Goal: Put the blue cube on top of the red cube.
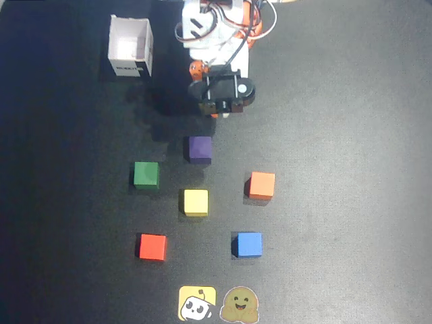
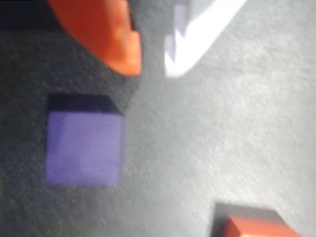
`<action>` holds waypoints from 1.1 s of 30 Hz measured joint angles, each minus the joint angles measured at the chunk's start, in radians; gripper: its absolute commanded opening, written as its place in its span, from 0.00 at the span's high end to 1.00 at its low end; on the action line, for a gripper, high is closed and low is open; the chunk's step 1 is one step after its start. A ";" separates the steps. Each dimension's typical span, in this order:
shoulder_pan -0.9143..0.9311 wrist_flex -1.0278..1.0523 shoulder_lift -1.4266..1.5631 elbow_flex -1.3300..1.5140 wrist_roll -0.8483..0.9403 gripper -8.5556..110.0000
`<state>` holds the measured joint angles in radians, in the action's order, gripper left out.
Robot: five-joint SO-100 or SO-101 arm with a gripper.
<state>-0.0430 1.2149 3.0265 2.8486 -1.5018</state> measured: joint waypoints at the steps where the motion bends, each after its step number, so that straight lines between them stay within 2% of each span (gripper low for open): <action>1: -0.008 -0.018 -0.048 -0.029 -0.006 0.90; 13: -0.025 -0.086 -0.828 -0.595 -0.023 0.87; 18: -0.048 -0.133 -1.081 -0.784 -0.023 0.82; 20: -0.071 -0.155 -1.161 -0.833 -0.040 0.82; 24: -0.109 -0.196 -1.261 -0.893 -0.089 0.74; 33: -0.163 -0.244 -1.390 -0.982 -0.167 0.74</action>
<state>-0.2056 0.9710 1.6368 1.8669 -1.6690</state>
